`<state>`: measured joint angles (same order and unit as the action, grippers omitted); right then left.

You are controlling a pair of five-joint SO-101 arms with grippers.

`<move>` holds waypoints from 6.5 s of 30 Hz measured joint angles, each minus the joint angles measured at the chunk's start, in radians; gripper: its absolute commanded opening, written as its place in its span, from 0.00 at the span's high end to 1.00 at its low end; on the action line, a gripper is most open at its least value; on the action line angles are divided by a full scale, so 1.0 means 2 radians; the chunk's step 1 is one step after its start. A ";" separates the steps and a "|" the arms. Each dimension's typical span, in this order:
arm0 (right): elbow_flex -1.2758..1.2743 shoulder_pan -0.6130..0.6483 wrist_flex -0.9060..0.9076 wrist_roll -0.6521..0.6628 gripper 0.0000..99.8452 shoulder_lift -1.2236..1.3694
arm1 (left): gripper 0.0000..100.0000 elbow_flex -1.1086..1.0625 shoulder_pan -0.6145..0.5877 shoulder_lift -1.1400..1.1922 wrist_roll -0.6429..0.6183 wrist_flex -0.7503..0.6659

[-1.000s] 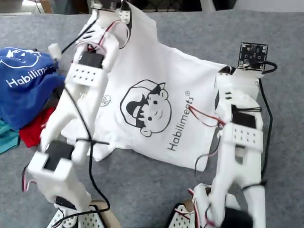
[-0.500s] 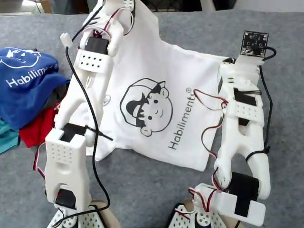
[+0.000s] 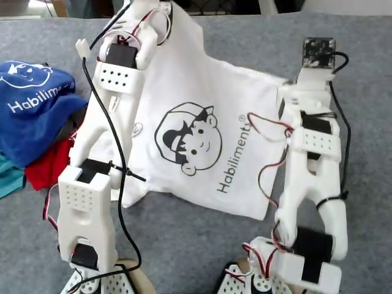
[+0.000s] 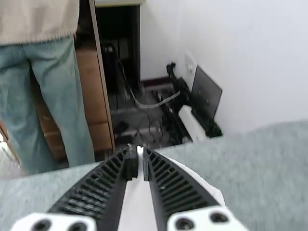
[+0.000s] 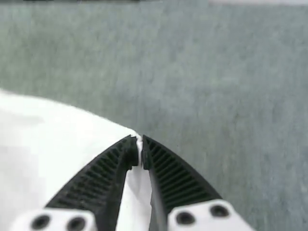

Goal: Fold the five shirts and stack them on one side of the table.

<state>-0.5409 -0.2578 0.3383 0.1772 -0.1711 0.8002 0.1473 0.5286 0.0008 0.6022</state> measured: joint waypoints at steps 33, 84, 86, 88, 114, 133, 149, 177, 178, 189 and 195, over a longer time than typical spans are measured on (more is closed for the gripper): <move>0.384 -0.011 -0.091 -0.031 0.99 0.362 | 0.97 0.192 0.001 0.150 0.058 -0.060; 1.082 0.034 0.704 0.035 0.99 0.642 | 0.97 0.414 -0.014 0.150 0.058 0.559; 1.082 0.032 0.710 0.022 0.99 0.631 | 0.97 0.414 -0.015 0.136 0.056 0.572; 1.079 0.032 0.711 0.016 0.99 0.622 | 0.97 0.414 -0.016 0.112 0.046 0.575; 0.700 0.006 0.649 0.065 0.98 0.505 | 0.97 -0.323 -0.035 -0.262 0.050 0.431; 0.224 0.005 0.367 0.081 0.98 0.244 | 0.97 -0.723 -0.052 -0.470 0.087 0.270; 0.124 -0.006 0.325 0.071 0.99 0.167 | 0.97 -0.753 -0.061 -0.477 0.091 0.288; 0.047 -0.022 0.311 0.065 0.99 0.155 | 0.97 -0.769 -0.085 -0.501 0.104 0.296; 0.047 -0.028 0.308 0.065 0.99 0.155 | 0.97 -0.769 -0.085 -0.501 0.104 0.296; 0.017 -0.054 0.287 0.105 0.99 0.152 | 0.97 -0.815 -0.074 -0.501 0.126 0.287; 0.007 -0.042 0.282 0.107 0.99 0.146 | 0.97 -0.826 -0.080 -0.502 0.126 0.272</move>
<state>-0.5271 -0.3422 0.9014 0.3920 0.1204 -0.8523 -0.0123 -0.4749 0.2524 1.1454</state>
